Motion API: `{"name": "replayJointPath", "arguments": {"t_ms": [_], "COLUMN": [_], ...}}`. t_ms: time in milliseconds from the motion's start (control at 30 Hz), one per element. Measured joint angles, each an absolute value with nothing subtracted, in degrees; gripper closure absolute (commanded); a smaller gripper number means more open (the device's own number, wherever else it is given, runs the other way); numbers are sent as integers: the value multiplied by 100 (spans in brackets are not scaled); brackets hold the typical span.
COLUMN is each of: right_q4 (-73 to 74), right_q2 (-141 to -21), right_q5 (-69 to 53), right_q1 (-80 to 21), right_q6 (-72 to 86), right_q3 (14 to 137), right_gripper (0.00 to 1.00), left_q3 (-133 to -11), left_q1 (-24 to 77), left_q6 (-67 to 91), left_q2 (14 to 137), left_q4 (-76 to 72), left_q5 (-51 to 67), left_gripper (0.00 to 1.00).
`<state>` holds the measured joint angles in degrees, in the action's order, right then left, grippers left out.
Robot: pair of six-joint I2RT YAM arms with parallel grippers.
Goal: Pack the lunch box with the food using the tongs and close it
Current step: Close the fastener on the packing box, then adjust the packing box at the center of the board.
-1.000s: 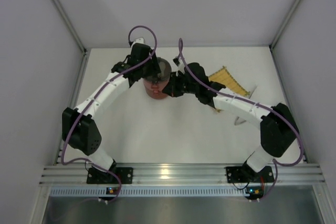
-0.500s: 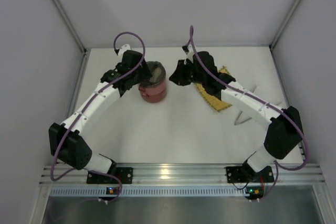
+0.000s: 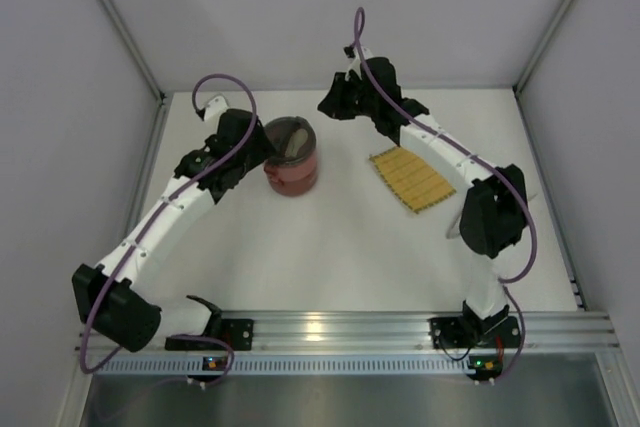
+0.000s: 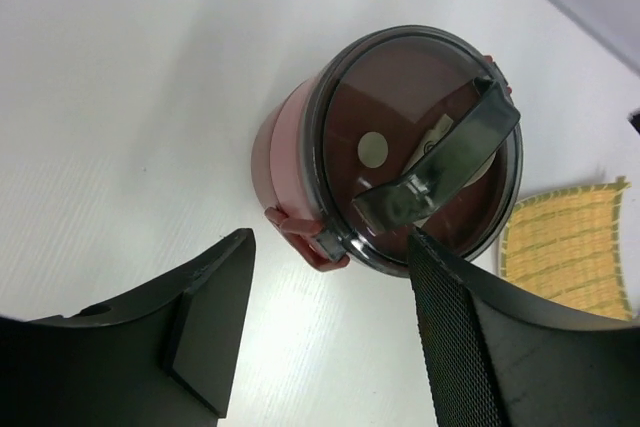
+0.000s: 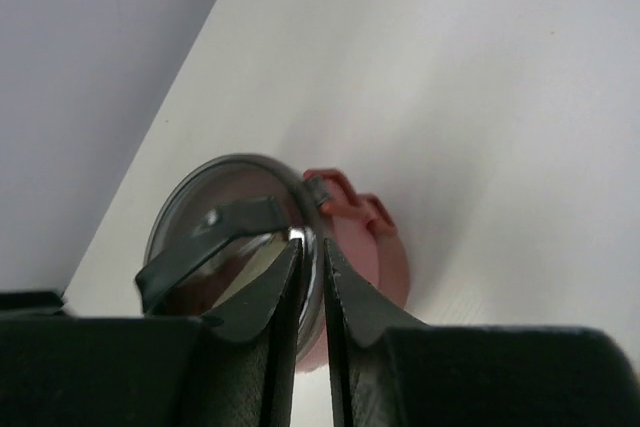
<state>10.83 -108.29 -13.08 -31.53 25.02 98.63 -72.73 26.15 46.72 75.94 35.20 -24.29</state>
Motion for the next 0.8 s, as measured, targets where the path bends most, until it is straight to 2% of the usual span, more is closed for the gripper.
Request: {"name": "replayJointPath", "arguments": {"t_ms": [133, 267, 300, 367, 467, 567, 800], "right_q4": [1048, 1031, 996, 917, 819, 530, -185], "right_q2": [-11740, -12486, -12652, -12914, -13356, -13756, -14486], "right_q5": [-1459, -1658, -1712, -1815, -2008, -2191, -2694], "right_q1": [-2934, -2700, -2652, -2585, -2512, -2469, -2456], "right_q6": [2517, 2617, 2659, 2738, 2961, 3242, 4003], "right_q3": [10724, 11421, 11592, 11828, 12298, 12650, 12728], "right_gripper": [86, 81, 80, 79, 79, 78, 83], "left_q3": [-7085, -6681, -6556, -6364, -6141, -5940, -5317], "left_q1": [2696, 2893, 2921, 2954, 2998, 3048, 3076], "left_q6": [5094, 5518, 5603, 5769, 5975, 6147, 6713], "left_q2": [7052, 6652, 6589, 6549, 6552, 6554, 6737], "left_q4": [3656, 3743, 3789, 3918, 4045, 4086, 3957], "left_q5": [-2648, -2829, -2845, -2869, -2880, -2880, -2939], "left_gripper": [40, 53, 60, 67, 89, 100, 100]}}
